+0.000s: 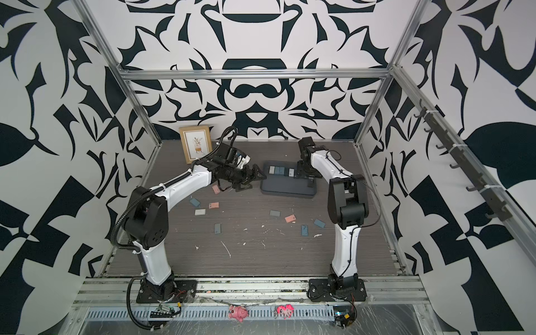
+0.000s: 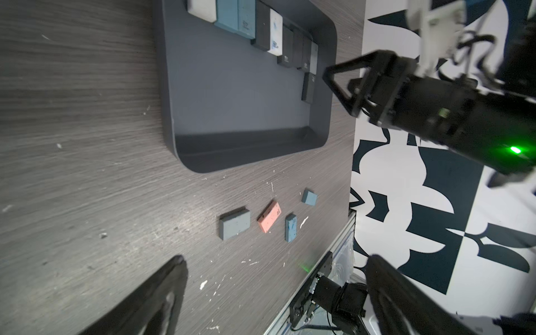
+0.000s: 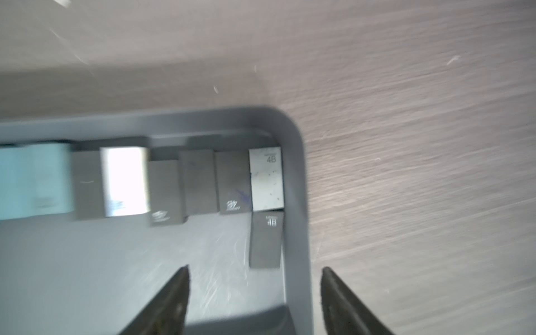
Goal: Put the eraser in the storage box
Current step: Place the eraser in the storage box, then move the storage box to the center of the board.
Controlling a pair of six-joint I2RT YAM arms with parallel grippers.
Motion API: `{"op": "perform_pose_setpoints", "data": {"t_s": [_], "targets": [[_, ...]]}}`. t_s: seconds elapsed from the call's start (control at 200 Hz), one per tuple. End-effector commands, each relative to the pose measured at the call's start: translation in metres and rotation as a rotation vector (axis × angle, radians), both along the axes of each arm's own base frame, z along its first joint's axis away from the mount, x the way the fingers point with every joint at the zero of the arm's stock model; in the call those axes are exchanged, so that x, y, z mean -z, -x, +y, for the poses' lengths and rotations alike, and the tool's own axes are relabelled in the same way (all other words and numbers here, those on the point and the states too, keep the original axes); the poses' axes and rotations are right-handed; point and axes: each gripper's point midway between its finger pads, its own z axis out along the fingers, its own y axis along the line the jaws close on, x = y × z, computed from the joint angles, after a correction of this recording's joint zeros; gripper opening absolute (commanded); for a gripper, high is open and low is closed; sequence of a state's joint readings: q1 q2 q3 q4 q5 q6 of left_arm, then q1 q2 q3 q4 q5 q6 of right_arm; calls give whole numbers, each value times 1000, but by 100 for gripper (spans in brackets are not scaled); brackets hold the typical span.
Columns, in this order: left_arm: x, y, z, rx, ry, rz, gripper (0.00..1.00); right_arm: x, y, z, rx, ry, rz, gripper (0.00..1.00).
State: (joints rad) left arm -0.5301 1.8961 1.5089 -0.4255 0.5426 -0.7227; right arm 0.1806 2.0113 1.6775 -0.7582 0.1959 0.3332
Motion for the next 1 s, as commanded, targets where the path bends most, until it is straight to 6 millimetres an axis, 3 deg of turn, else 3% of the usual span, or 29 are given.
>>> {"op": "perform_pose_setpoints", "data": {"t_s": [0.0,0.225,0.38,0.63,0.995], "targets": [[20,-14,9,-17,-96,-1,99,-24,2,-7,4,-60,-48,78],[45,-48,15,-54,-115,9,99,12,-7,-26,31,-217,-1,85],[54,-64,5,-46,-55,14,99,33,-10,-16,13,-287,25,92],[72,-79,-5,-42,-32,33,99,42,-14,-5,-8,-332,30,96],[71,-80,-8,-45,1,40,99,42,-15,27,-76,-308,39,97]]}}
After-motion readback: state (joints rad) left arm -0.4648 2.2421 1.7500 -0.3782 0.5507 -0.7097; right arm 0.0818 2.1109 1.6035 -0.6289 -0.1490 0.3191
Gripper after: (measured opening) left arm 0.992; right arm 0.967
